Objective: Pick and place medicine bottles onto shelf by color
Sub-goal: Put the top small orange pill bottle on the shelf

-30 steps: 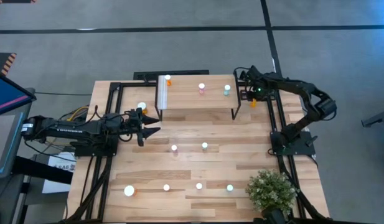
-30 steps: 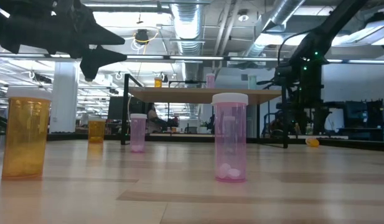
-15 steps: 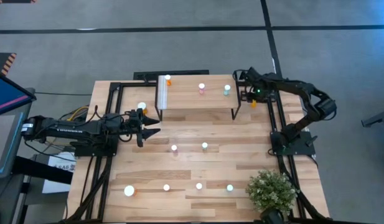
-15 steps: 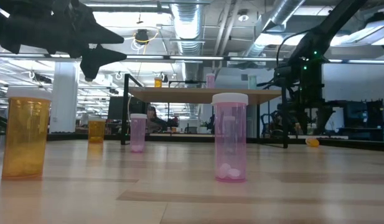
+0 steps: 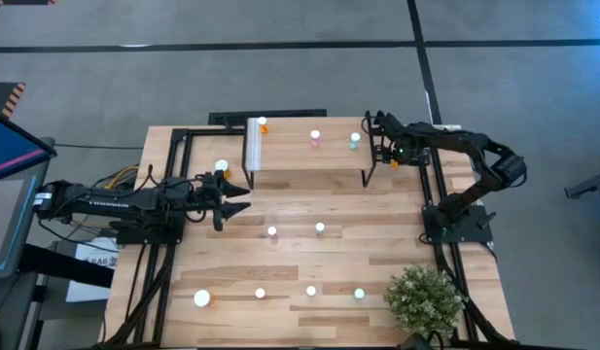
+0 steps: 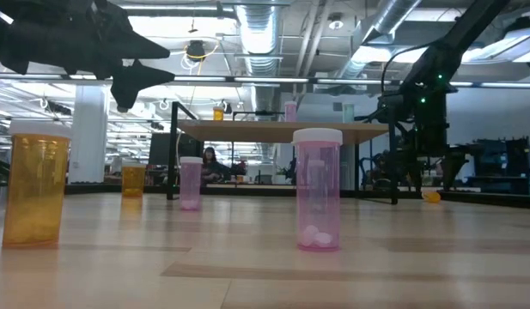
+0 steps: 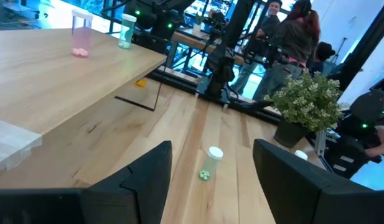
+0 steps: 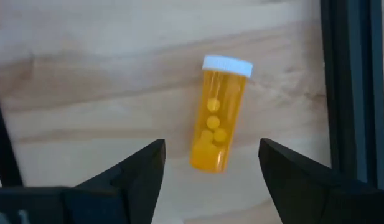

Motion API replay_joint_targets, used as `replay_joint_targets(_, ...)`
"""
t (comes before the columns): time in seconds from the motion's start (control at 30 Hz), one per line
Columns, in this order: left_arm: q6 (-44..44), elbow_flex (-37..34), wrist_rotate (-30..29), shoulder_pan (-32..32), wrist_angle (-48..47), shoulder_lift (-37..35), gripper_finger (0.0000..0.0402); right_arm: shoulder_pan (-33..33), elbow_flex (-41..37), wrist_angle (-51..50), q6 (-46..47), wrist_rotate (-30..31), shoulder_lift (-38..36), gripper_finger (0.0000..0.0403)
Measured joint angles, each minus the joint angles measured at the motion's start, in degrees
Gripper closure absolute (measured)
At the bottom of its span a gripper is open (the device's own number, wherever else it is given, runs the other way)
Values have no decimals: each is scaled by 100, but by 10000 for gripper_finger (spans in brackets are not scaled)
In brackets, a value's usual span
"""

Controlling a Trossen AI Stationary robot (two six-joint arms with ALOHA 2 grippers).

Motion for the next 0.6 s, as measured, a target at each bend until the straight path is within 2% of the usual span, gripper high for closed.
replay_joint_targets(0.2,15,2,-2,0,0,0,187,27,-49,193,227,247,2,121)
replay_joint_targets(0.6,13,2,-5,0,2,0,187,52,-49,100,285,298,15,121)
